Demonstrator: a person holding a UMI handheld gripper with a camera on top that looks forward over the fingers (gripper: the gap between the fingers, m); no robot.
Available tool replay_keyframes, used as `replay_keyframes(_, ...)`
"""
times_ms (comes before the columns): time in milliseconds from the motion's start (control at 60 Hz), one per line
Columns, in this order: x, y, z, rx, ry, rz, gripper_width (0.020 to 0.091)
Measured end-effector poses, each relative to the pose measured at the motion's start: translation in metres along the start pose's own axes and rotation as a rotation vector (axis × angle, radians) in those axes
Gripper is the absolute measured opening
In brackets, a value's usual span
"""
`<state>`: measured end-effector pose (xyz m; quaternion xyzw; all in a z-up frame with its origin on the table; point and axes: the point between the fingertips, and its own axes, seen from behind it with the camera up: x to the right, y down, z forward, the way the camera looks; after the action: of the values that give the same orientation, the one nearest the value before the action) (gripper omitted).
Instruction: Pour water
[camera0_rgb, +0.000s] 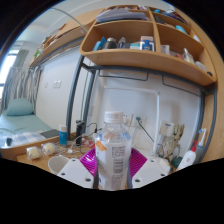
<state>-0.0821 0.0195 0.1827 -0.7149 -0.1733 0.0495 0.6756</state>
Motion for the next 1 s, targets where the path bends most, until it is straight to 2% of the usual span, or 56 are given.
replay_keyframes(150,0.004,0.023,0.004,0.002,-0.023,0.169,0.0386)
replay_keyframes(217,0.004,0.025,0.005,0.032,-0.026,0.189,0.0386)
replay_keyframes(400,-0.005,0.059,0.012,-0.009,-0.012,0.166,0.0403)
replay_keyframes(417,-0.005,0.055,0.014,0.024,-0.011,0.158,0.0399)
replay_keyframes(650,-0.001,0.057,0.013,0.027,0.008,0.163,0.0402)
replay_keyframes(817,-0.004,0.058,0.011,0.015,0.002,0.159,0.0529)
replay_keyframes(850,-0.004,0.059,0.010,0.004,-0.005,0.160,0.0609)
replay_keyframes(933,-0.002,0.058,0.002,-0.005,0.006,0.169,0.0861)
replay_keyframes(950,-0.002,0.057,0.000,-0.001,0.009,0.169,0.0878)
replay_keyframes(1000,0.004,0.055,-0.009,0.002,0.033,0.166,0.0860)
